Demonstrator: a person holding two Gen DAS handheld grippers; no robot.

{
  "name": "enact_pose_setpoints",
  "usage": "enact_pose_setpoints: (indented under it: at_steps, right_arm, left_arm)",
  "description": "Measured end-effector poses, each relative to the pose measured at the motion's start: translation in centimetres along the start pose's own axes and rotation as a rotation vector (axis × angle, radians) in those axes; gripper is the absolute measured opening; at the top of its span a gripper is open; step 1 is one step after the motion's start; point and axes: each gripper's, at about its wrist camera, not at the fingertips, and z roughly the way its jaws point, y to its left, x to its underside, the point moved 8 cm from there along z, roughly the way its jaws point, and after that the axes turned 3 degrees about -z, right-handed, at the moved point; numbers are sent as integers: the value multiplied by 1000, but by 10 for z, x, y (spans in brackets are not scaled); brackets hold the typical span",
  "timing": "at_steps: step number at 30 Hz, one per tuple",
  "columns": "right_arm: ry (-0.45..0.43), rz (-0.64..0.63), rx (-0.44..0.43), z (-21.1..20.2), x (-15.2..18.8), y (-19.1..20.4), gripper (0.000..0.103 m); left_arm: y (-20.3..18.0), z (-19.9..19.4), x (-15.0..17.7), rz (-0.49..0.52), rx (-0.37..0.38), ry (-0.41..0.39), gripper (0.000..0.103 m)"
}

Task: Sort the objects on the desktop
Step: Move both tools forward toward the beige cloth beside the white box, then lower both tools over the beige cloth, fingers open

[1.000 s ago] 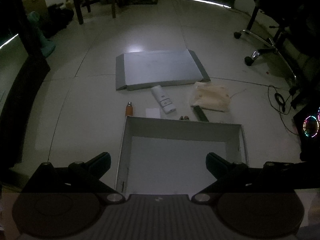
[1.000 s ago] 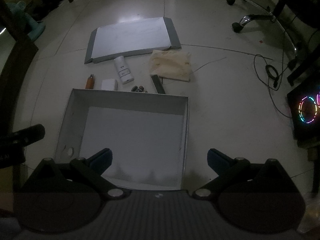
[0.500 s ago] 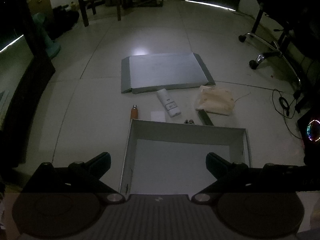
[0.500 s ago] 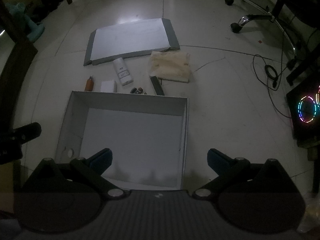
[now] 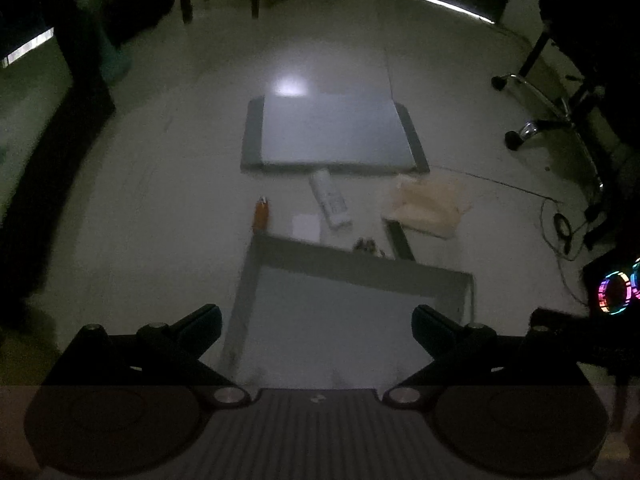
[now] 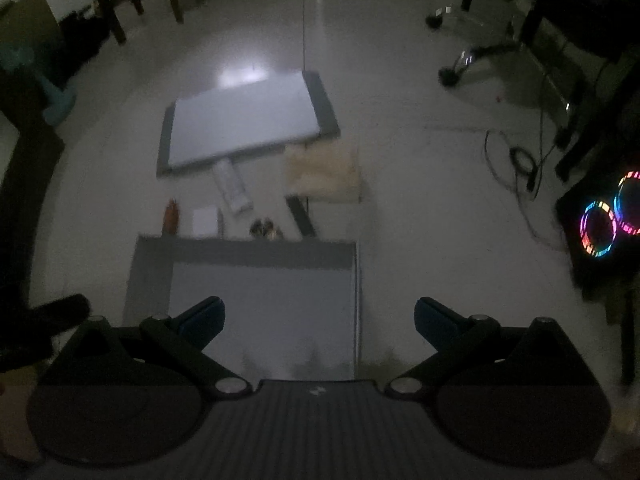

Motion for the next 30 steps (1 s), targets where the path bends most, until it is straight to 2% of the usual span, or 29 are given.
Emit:
enact_pose_setpoints:
  at_steps: [5,8,13,16,22,30]
  right_arm:
    - [-34,29,-11,-22,-21,-10,103]
    - [-63,12,13,-28,-35,-18,103]
    - [-84,21,0,-23,-62,-28,103]
    - [-101,12,3,-20,-79,-32,103]
    - [-107,-3,4,3,-100,-39,103]
    - [-130,-14,-20,53,-117,-56,103]
  left_arm:
    - [-19,-11,-21,14,11,-45,103]
    - [-27,-11,-35,30,3,-63,103]
    - [-35,0,-62,0,32,-61,103]
    - [-46,7,-76,34,39,-78,103]
    - [-71,35,-98,93,30,-102,103]
    - [-87,89,-112,93,54,-103,103]
